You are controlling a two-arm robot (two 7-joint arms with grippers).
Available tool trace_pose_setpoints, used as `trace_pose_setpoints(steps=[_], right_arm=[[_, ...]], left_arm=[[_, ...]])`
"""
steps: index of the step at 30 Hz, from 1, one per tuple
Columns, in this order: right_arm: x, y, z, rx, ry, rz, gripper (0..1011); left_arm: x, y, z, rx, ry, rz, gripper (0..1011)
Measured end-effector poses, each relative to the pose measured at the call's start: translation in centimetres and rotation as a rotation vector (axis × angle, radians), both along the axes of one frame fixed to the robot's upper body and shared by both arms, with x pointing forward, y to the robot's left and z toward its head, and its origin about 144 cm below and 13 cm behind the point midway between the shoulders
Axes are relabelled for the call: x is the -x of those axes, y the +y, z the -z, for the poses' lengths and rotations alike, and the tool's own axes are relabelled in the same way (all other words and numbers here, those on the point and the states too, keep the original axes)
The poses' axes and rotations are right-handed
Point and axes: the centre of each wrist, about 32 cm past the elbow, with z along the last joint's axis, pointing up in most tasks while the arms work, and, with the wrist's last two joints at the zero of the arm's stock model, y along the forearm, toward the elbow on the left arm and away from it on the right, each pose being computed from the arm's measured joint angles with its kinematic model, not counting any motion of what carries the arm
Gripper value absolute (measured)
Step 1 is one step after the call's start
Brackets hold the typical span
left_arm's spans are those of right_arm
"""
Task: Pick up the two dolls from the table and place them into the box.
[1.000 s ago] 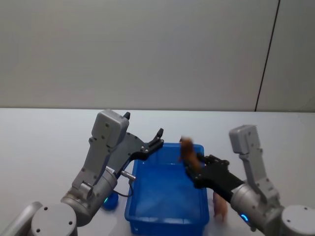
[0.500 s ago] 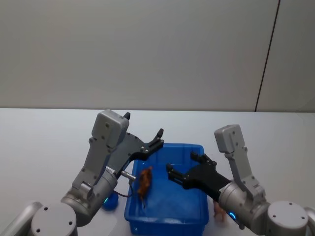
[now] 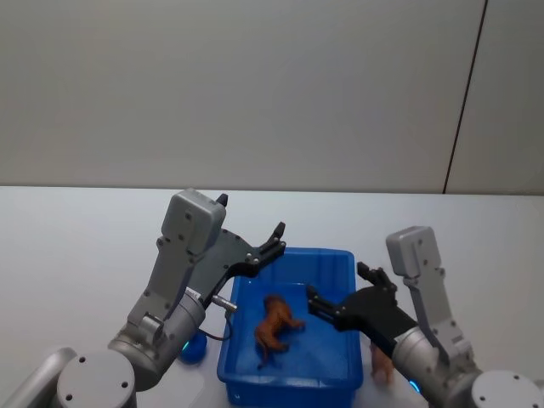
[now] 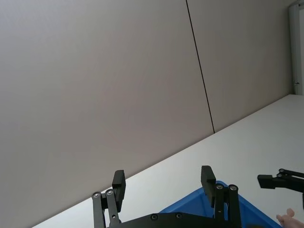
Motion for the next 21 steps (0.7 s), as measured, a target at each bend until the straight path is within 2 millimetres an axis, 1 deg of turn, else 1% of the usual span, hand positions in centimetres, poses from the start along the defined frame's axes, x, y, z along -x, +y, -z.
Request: trace_pose_setpoints(steps=[13,21], right_arm=[[2.8,-0.9,0.3,0.058,-0.004,0.118,1000],[3.9,-1.4,0.6,0.091,0.024,0.165,1001]], left_arm=[[0.0,0.0,0.0,0.0,0.0,0.0,1001],[0.0,0.0,0.0,0.0,0.0,0.0,1001]])
